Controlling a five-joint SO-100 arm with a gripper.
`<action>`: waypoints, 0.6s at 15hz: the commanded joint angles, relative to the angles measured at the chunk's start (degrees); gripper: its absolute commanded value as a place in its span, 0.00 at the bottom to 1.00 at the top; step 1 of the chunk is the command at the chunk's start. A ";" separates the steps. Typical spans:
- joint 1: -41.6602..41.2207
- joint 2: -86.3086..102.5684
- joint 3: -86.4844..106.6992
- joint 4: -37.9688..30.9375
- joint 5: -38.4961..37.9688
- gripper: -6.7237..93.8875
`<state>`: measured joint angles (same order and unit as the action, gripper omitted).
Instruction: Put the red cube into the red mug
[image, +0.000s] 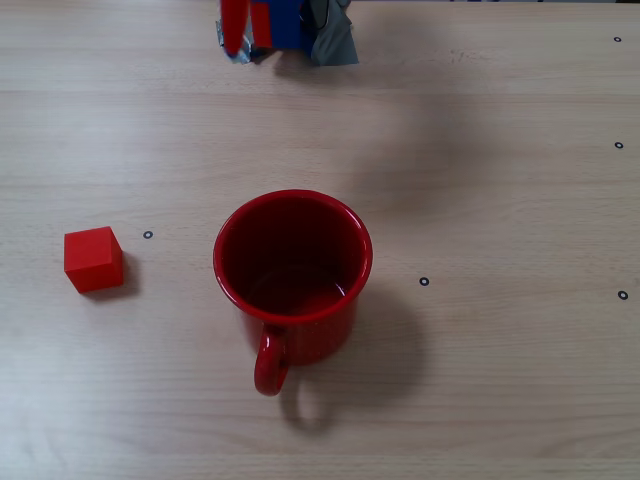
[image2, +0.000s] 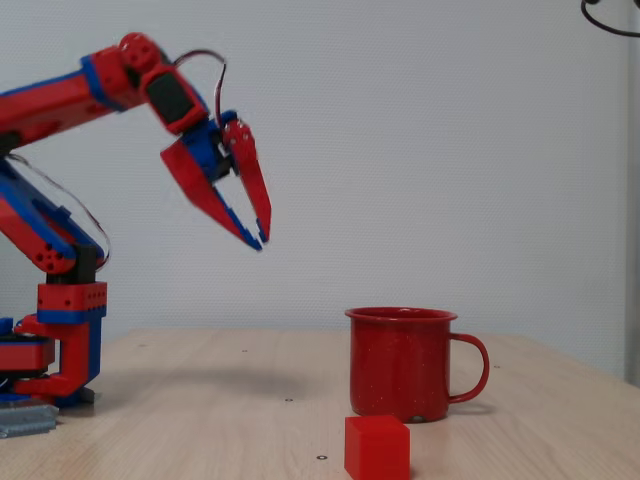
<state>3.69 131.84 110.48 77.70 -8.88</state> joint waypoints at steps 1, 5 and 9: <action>2.81 -3.87 -11.95 4.13 -3.34 0.07; 7.38 -13.18 -25.84 11.34 -5.80 0.07; 13.80 -24.61 -36.47 14.06 -10.02 0.07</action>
<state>15.38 107.40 79.54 90.62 -17.05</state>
